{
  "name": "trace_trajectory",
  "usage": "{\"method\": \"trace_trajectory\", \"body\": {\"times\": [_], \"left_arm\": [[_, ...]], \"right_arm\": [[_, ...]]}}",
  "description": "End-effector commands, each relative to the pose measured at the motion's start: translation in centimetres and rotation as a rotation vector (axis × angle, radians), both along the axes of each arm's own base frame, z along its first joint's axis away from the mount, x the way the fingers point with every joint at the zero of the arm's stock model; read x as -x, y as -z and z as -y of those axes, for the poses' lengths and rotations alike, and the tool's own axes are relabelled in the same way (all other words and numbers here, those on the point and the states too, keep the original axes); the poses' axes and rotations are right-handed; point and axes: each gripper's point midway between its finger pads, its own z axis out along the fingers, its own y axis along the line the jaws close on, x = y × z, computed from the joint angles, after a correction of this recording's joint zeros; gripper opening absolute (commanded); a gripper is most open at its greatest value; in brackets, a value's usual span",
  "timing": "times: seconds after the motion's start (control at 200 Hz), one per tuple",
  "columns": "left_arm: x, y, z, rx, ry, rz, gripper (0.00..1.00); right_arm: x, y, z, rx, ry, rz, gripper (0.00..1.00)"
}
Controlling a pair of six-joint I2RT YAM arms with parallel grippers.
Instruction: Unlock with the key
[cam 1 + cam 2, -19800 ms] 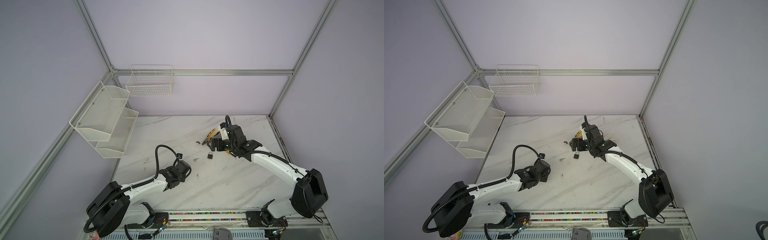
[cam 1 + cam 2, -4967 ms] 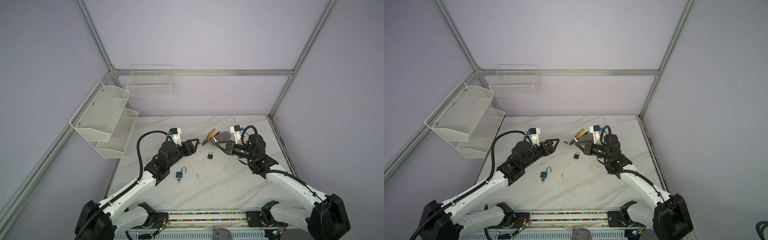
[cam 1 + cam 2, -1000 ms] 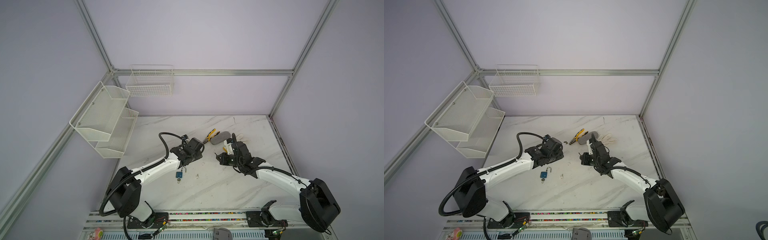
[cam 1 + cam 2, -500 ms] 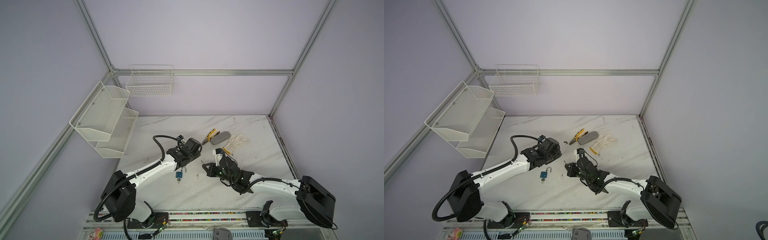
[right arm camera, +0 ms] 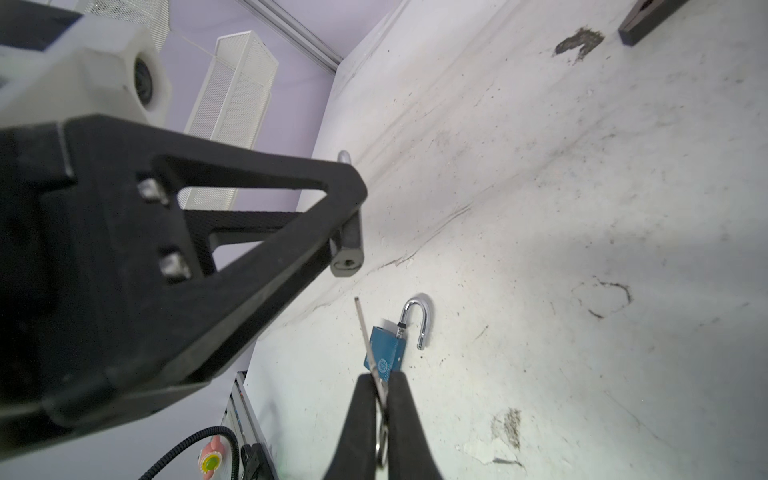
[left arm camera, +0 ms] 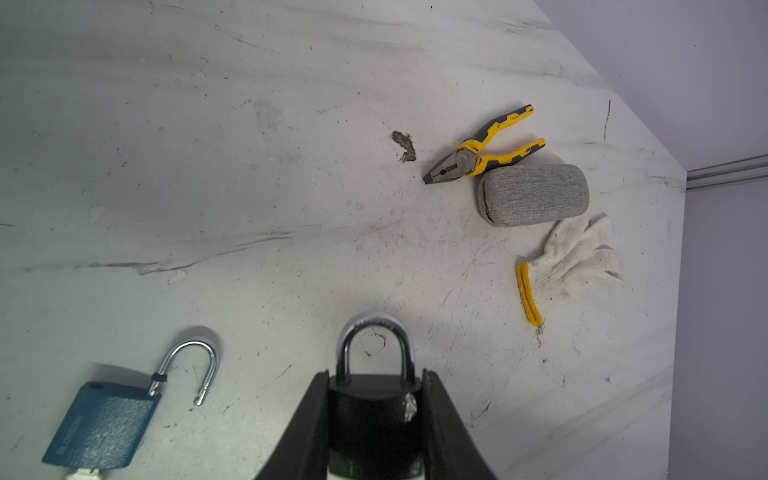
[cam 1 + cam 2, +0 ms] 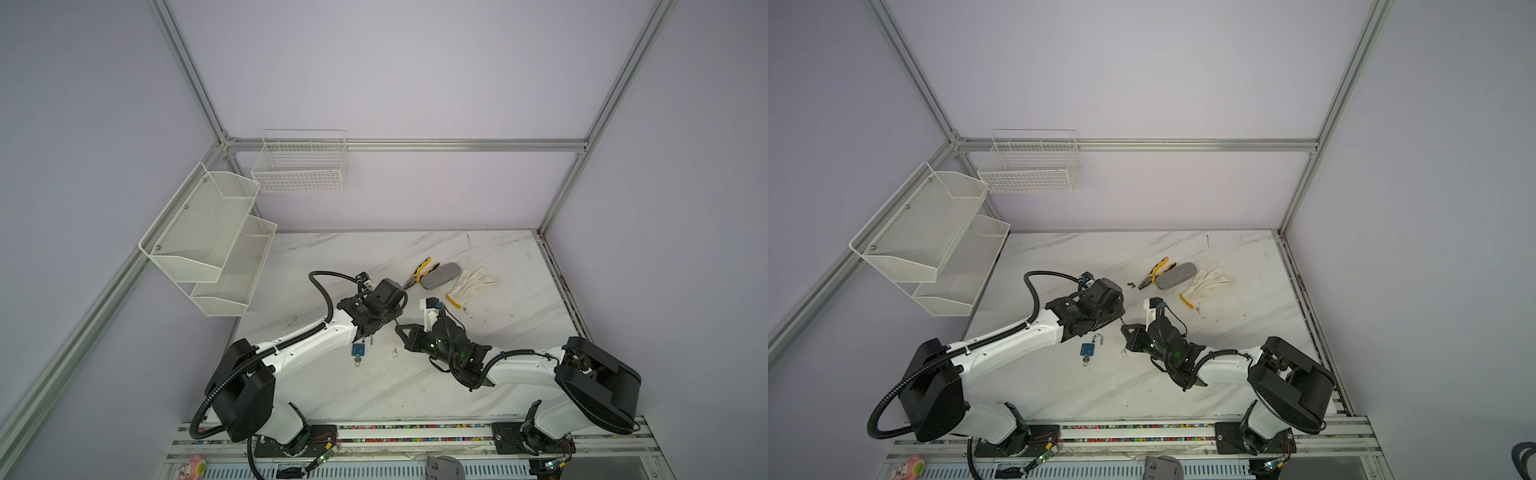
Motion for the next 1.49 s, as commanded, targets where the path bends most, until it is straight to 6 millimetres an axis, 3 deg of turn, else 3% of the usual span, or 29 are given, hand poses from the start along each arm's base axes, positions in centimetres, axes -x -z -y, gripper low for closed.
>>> {"method": "trace_trajectory", "body": {"times": [0.0,0.405,0.98,1.12,1.49], "left_arm": [[-1.3,-3.9,0.8,0.056,-0.022,0.091,0.0],[-1.2,-4.1,1.0,0.057,-0.018,0.096,0.0],[-0.9,-4.1,0.7,0.036,-0.028,0.109,0.0],[-0.6,-4.6,1.3,0.045,-0.017,0.119,0.0],[1.0,-4.3,2.9,0.12,0.024,0.07,0.0]], "right_arm": [[-0.5,-1.9,-1.2,-0.068,0.004,0.026,0.0],[-0.7,-0.9,-1.3,-0.052,0.013,0.003,0.0],[-1.1,-2.5,-1.3,-0.102,0.04,0.004,0.0],[-1.2,-1.8,-1.8,-0.105,0.039,-0.04,0.0],[-2.7,-3.4,0.5,-0.116,0.189,-0.005,0.0]]}}
